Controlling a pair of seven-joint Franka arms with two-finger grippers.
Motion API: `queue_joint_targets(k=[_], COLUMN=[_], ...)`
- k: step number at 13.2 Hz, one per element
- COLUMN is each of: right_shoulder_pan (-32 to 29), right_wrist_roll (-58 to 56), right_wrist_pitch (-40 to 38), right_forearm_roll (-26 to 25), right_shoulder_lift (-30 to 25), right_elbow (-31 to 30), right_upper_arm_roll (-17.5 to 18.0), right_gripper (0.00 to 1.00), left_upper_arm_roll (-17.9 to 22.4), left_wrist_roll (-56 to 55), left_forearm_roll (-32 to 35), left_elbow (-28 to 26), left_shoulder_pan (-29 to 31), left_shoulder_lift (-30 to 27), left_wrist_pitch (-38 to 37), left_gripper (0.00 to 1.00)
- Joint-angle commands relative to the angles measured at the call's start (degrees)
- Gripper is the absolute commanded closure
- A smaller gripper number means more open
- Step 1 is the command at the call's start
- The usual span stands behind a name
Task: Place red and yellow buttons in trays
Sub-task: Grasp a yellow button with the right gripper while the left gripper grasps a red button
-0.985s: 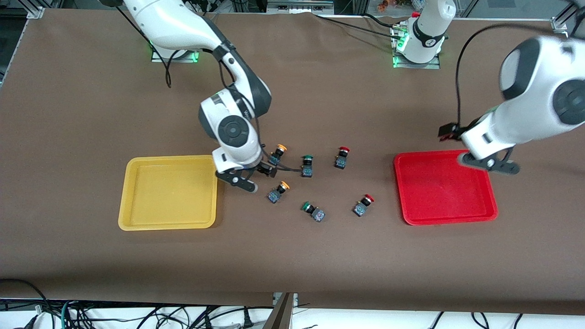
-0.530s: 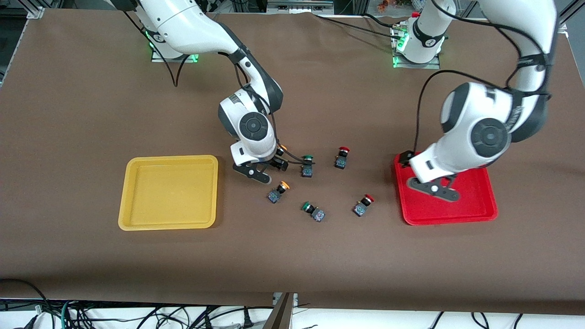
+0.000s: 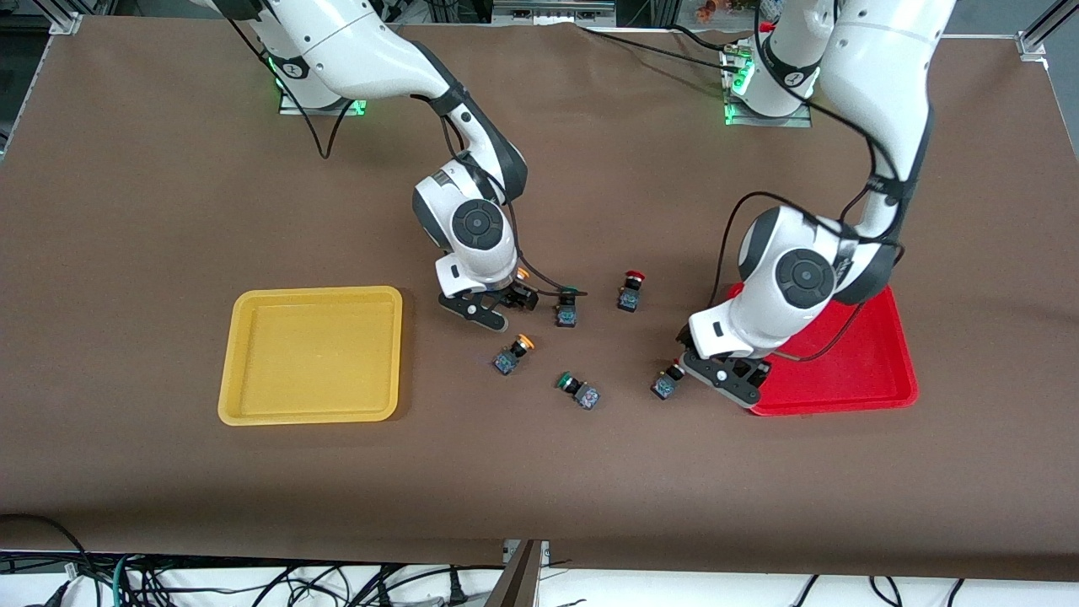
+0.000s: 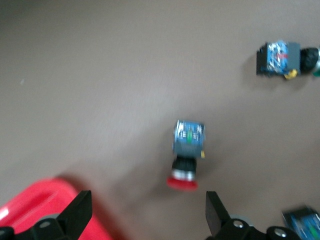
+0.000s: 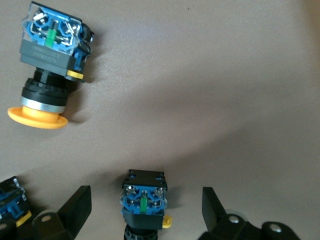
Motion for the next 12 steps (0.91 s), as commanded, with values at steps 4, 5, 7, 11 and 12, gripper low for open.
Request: queue_joint_targets(k=[4,5,7,11,12], right_shoulder_pan=[1.0,0.8,-0.8,-12.0,-15.1], right_wrist_roll=[0.5,-0.3,-3.3,-22.1,-27.4], right_wrist_pitch=[2.1,1.8,-1.2,-12.6,-14.1], right_forearm_roll=[0.2,0.2,0.2,0.1,0.1], right_shoulder_lift=[0.1,-0.3,-2.8,-8.5,-8.9], right_elbow=[-1.1,-0.9,-0.6,0.2,0.2], right_upper_arm_roll=[-0.5,-0.5,-1.1,-1.2,-1.2], right_gripper=[1.0,1.0,1.0,1.0,1.0], left_upper_arm_roll=[-0.4,-0.4,-0.4,-0.4,-0.4], left_wrist_roll=[1.6,1.6,1.6,1.6,1.6], left_forearm_roll=[-0.4,-0.3,-0.3,-0.3,-0.3], left_elbow=[1.7,1.6,1.1,0.7,0.7], left_shoulder_pan=[-2.6,-3.0,-4.0,-3.7,-3.7], left_shoulder_lift=[7.9,8.7,8.7,8.8,8.8], left_wrist_pitch=[11.9,12.4,12.6,12.6,12.5], left_gripper=[0.0,0.0,0.0,0.34,0.59])
